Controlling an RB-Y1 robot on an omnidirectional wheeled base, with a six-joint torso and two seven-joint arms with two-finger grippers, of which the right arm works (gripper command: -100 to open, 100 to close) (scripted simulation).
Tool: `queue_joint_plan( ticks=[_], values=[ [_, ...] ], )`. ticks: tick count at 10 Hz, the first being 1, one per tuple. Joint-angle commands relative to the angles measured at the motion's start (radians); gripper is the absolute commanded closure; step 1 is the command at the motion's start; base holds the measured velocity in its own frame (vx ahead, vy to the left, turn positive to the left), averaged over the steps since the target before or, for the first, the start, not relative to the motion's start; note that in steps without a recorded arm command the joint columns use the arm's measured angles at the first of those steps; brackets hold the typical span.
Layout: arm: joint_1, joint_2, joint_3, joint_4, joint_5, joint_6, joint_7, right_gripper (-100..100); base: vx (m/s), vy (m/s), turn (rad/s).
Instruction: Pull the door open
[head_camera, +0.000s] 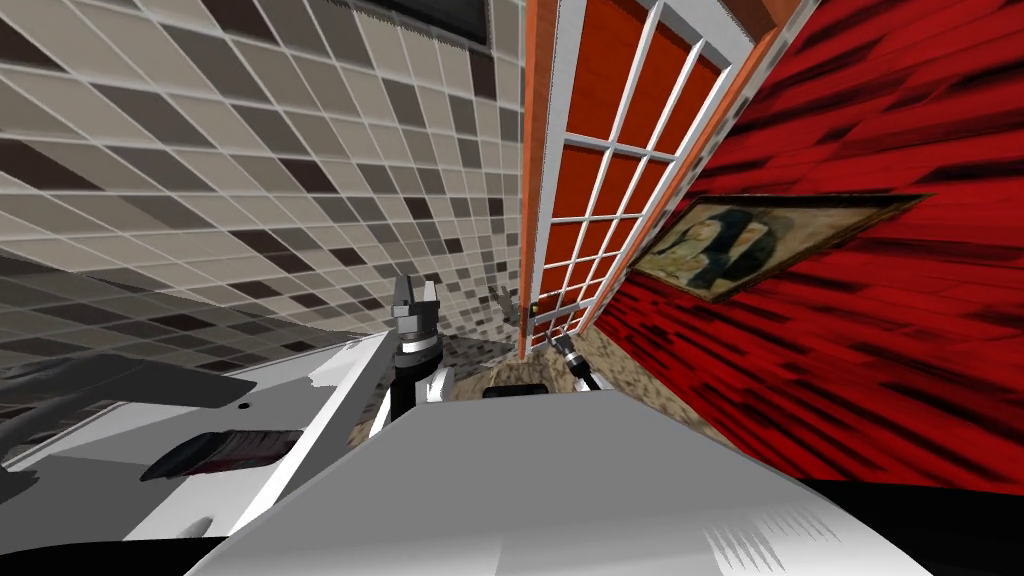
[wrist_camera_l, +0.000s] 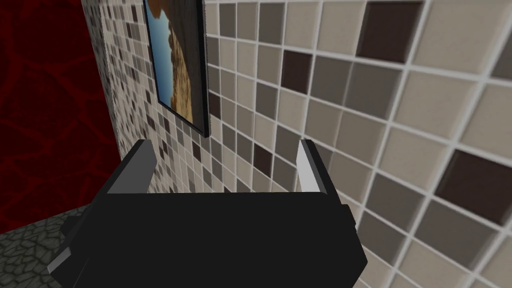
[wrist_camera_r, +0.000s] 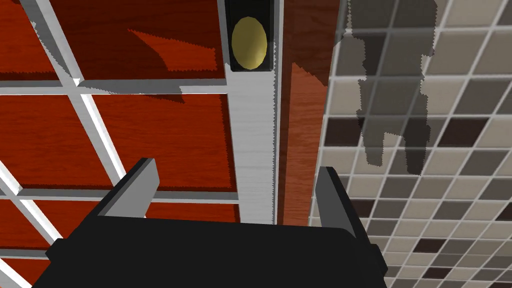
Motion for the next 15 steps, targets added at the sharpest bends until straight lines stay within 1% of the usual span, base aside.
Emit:
queue_joint_plan(
  ticks=[1, 3, 4, 5, 7, 8, 9, 10, 12, 13, 14, 15],
  values=[
    [-0.008, -0.004, 0.001, 0.036, 0.015, -0.006, 0.030, -100, 0.188, 0.046, -0.007],
    [-0.015, -0.006, 0.001, 0.060, 0.022, -0.010, 0.046, -100, 0.116, 0.029, -0.005],
    [-0.011, -0.003, 0.001, 0.048, 0.020, -0.007, 0.040, -100, 0.041, 0.006, 0.001],
    [-0.003, -0.026, -0.021, 0.077, 0.003, -0.034, 0.038, -100, 0.046, 0.141, 0.250],
    [-0.003, -0.026, -0.021, 0.077, 0.003, -0.034, 0.038, -100, 0.049, 0.102, 0.040],
    [0.005, -0.045, -0.040, 0.100, -0.011, -0.057, 0.033, -100, 0.064, 0.097, 0.183],
    [0.008, -0.053, -0.047, 0.109, -0.017, -0.065, 0.032, -100, 0.101, 0.105, 0.186],
    [0.008, -0.053, -0.047, 0.109, -0.017, -0.065, 0.032, -100, 0.087, 0.052, 0.026],
    [0.014, -0.068, -0.061, 0.126, -0.028, -0.083, 0.028, -100, 0.090, 0.027, 0.078],
    [0.023, -0.090, -0.083, 0.153, -0.045, -0.109, 0.023, -100, 0.176, 0.065, 0.256],
    [0.026, -0.098, -0.090, 0.162, -0.051, -0.118, 0.021, -100, 0.192, 0.074, 0.188],
    [0.032, -0.111, -0.103, 0.178, -0.061, -0.133, 0.018, -100, 0.184, 0.048, 0.171]
  ],
)
